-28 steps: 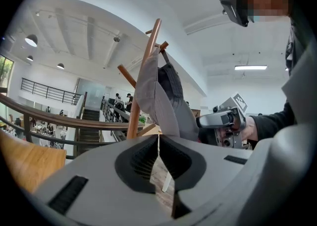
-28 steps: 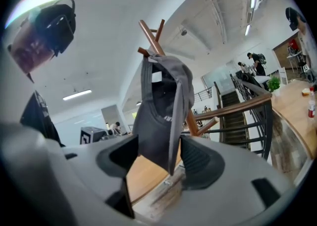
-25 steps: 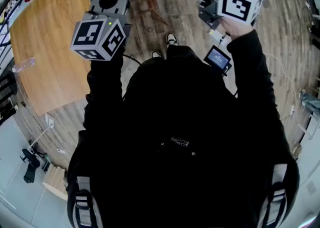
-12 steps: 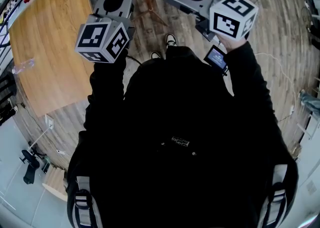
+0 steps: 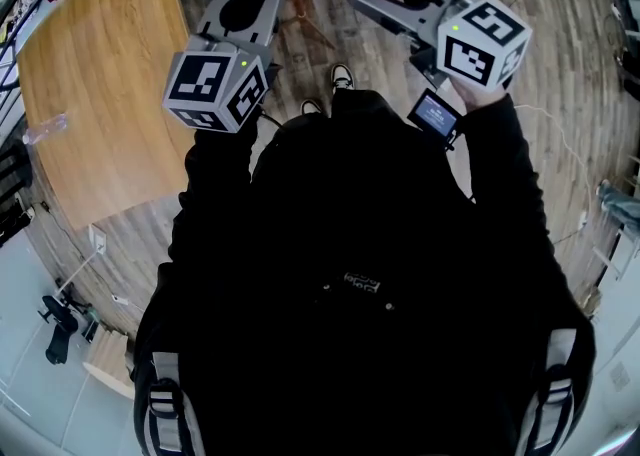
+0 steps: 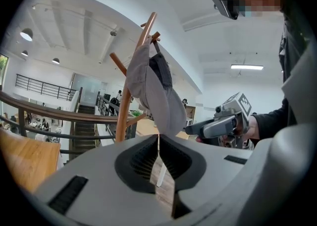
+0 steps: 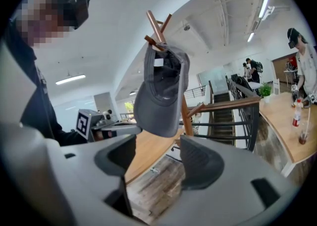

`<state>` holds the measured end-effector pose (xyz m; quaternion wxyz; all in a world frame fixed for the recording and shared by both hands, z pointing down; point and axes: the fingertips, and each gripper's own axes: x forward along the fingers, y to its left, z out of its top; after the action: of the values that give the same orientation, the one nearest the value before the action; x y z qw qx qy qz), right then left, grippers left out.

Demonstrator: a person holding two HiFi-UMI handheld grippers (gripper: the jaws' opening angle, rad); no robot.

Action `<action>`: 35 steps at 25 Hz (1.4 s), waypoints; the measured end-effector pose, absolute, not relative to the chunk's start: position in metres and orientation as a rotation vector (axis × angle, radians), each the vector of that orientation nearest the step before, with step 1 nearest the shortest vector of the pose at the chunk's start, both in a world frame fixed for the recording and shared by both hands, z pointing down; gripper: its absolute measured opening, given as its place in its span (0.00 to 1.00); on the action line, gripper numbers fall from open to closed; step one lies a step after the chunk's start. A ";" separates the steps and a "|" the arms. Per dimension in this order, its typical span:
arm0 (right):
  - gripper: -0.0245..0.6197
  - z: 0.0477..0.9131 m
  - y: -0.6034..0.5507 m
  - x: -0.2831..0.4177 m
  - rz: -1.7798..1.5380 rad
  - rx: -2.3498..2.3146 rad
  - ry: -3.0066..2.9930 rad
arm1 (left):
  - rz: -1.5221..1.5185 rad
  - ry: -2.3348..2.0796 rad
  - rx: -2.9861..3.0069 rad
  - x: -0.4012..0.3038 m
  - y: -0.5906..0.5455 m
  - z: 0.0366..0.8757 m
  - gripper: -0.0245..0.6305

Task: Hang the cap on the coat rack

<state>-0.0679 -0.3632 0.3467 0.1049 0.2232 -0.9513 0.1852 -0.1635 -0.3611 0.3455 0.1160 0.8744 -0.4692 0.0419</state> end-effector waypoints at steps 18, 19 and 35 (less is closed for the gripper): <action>0.08 0.343 -0.343 -0.074 0.582 0.470 -2.846 | 0.138 -1.300 2.599 -0.157 -0.364 0.342 0.07; 0.05 0.343 -0.342 -0.074 0.581 0.468 -2.843 | 0.135 -1.300 2.598 -0.157 -0.363 0.342 0.07; 0.04 0.342 -0.339 -0.078 0.532 0.422 -2.834 | 0.130 -1.261 2.616 -0.148 -0.363 0.341 0.07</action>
<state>-0.0785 -0.3389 0.3419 0.1136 0.1437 -0.9662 0.1812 -0.1479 -0.3634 0.3406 0.1172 0.8937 -0.4308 0.0443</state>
